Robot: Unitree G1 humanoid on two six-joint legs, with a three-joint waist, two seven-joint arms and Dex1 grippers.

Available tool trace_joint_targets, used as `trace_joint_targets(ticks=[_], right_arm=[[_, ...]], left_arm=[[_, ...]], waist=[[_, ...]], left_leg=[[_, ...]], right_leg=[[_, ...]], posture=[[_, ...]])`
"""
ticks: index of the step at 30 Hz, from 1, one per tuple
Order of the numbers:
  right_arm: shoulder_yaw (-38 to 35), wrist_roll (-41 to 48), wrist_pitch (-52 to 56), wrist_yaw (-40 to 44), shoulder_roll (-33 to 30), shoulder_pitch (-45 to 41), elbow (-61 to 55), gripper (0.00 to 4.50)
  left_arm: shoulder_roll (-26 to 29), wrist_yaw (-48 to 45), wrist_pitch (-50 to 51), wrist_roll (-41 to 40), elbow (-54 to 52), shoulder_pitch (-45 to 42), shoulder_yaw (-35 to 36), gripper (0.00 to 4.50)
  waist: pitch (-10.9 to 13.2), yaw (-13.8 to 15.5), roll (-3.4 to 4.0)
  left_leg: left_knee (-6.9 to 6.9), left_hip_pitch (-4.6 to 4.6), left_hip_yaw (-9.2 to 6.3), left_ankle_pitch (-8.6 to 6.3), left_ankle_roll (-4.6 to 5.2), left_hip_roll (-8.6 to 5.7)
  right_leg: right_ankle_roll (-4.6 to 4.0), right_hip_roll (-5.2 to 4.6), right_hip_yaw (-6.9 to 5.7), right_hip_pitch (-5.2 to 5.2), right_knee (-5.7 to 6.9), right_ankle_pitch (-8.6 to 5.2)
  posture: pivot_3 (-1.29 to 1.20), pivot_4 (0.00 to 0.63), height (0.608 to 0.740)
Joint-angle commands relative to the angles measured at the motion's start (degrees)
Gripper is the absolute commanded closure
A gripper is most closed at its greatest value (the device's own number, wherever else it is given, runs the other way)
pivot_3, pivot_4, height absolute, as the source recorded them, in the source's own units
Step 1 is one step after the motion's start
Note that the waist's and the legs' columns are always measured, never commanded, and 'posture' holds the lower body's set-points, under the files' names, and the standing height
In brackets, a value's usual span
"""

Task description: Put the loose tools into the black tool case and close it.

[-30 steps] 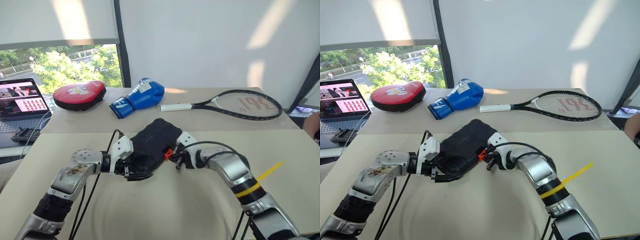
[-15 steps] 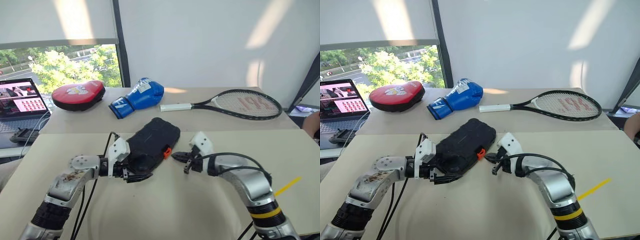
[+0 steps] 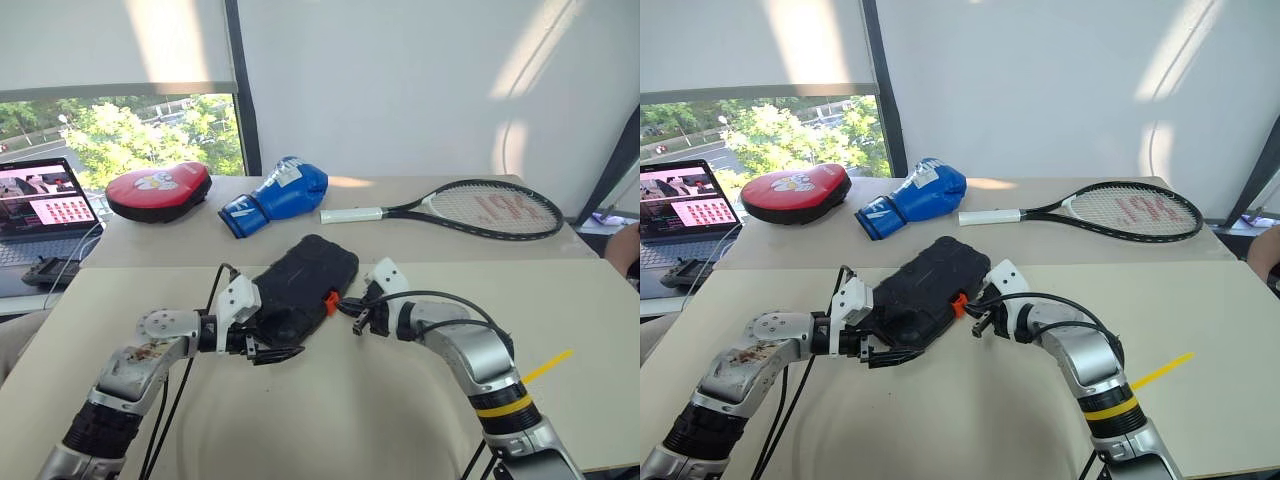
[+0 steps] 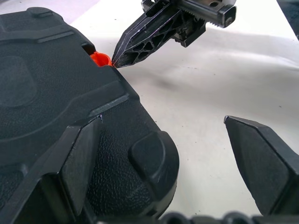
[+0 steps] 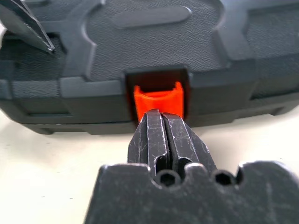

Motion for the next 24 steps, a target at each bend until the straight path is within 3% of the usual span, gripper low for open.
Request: trace_joint_targets(ticks=[1,4,7,10,18,24], right_arm=[[0.1,0.1,-3.2,1.0,0.1,-0.3,-2.5,4.44],[-2.9,2.5,-4.5,2.7,-2.5,5.5,-10.7,4.44],[-9.9,9.3,-3.7,5.2,-5.7,14.7,-23.5,3.72],[-22.5,17.6,-0.1,7.0,-11.2,28.4,-38.7,2.67],[-50.3,28.9,1.2,7.9,-17.3,51.4,-51.0,0.02],[-58.7,30.0,-2.4,10.9,-19.0,60.5,-51.8,0.02]], left_arm=[[0.0,0.2,1.0,0.2,0.2,1.7,-0.8,0.0],[-2.2,3.7,-1.4,-1.0,-2.2,3.7,3.0,0.0],[-1.8,2.8,3.8,-10.5,-7.7,7.1,9.7,0.0],[1.6,3.3,8.2,-16.4,-13.9,14.7,18.1,0.0],[7.2,2.2,9.4,-19.8,-18.9,30.3,30.6,0.0],[7.4,2.9,8.1,-18.9,-19.8,34.8,31.8,0.0]], waist=[[0.0,0.0,0.0],[0.0,0.3,0.02],[0.0,0.4,0.03],[0.0,0.7,0.04],[0.1,1.8,0.09],[0.1,2.4,0.08]], left_leg=[[0.0,0.0,0.0,0.0,-0.01,0.01],[-0.06,-0.04,-0.03,0.01,-0.04,0.03],[-0.06,-0.28,-0.04,0.18,-0.33,0.04],[-0.05,-0.51,-0.05,0.08,-0.19,0.0],[0.01,-0.12,-0.05,-0.47,-0.14,-0.04],[0.03,-0.05,-0.04,-0.68,-0.28,0.0]], right_leg=[[0.0,0.01,-0.01,-0.01,0.01,0.0],[-0.01,0.01,-0.03,-0.05,-0.01,-0.01],[0.07,-0.03,-0.06,-0.17,-0.08,-0.06],[0.26,-0.16,-0.07,-0.29,-0.12,-0.17],[0.47,-0.38,-0.03,0.1,-0.35,-0.36],[0.71,-0.32,0.01,0.14,-0.26,-0.6]], posture=[[0.0,0.15,0.74],[0.0,0.15,0.74],[0.0,0.15,0.74],[0.0,0.15,0.74],[0.0,0.15,0.74],[0.0,0.15,0.74]])
